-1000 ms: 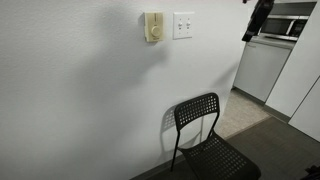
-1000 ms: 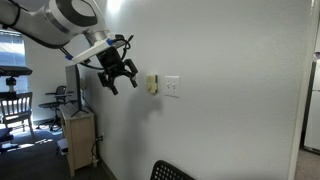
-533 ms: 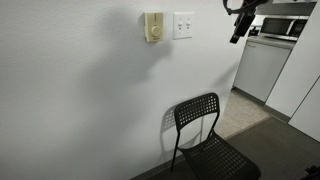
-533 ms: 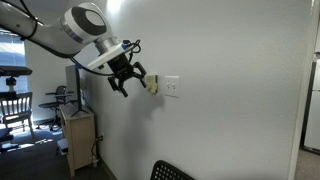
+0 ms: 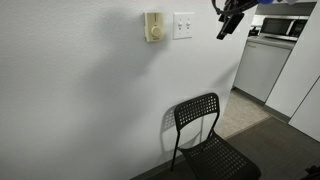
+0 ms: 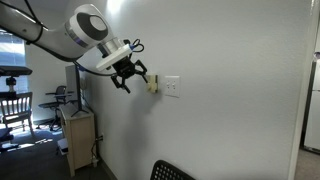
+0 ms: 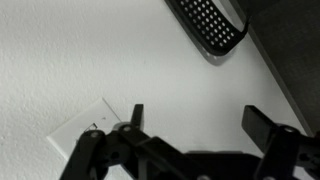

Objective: Flip the switch on the left

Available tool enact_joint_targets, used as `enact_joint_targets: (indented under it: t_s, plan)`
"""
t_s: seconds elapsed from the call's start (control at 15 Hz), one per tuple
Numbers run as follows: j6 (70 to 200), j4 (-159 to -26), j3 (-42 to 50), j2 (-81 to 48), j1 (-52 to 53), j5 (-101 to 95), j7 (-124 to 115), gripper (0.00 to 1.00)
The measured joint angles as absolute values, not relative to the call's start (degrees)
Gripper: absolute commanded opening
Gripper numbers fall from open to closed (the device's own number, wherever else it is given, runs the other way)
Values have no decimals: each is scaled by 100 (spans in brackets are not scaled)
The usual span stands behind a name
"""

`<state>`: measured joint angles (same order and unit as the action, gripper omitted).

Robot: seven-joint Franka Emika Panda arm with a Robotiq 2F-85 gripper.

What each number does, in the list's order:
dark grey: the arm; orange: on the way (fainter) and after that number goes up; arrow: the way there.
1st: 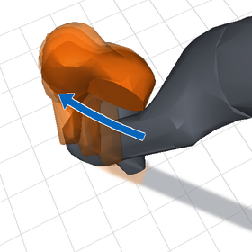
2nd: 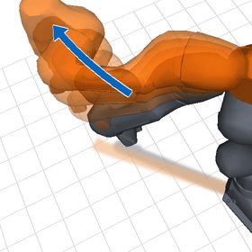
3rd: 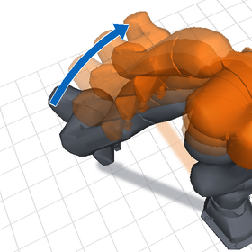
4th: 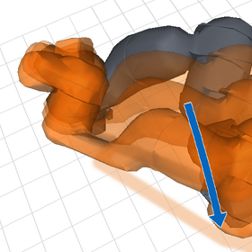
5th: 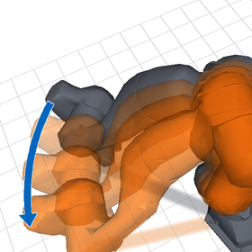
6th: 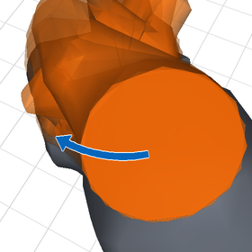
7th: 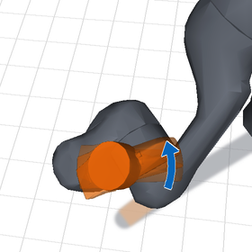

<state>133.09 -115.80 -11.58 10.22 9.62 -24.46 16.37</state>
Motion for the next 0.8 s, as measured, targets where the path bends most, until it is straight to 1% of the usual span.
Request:
enact_joint_targets:
  t_s: [0.33,0.8]
  plan:
    - [14007,-10706,-1166,107,1061,-2456,2940,100]
    - [13808,-9331,-1138,-1287,1115,-3136,4633,100]
